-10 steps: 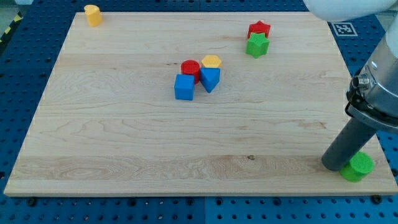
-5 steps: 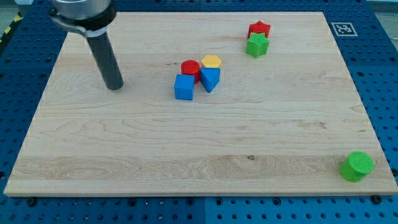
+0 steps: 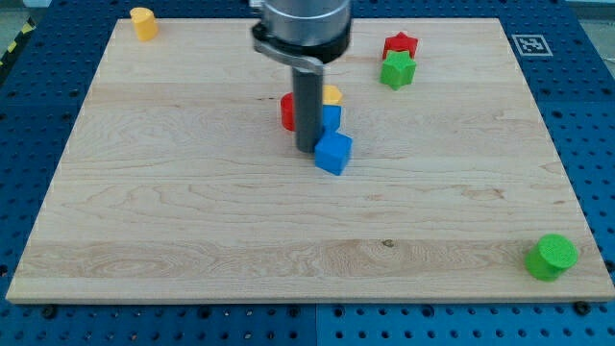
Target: Slide blue cube towards the green circle
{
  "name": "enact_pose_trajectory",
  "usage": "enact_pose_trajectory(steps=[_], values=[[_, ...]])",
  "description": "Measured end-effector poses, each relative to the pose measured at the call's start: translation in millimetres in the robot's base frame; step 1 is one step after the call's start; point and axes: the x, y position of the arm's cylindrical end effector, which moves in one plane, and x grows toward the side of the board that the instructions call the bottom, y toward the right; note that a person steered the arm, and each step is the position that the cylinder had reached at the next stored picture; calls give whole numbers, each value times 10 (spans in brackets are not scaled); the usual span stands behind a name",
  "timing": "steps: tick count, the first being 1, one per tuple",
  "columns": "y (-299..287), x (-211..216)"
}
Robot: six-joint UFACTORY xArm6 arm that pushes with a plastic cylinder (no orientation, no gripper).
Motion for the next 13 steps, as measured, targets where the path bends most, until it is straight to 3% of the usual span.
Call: enact_pose_trajectory(steps=[1, 5, 13], values=[[395, 2], [442, 683], [1352, 874]])
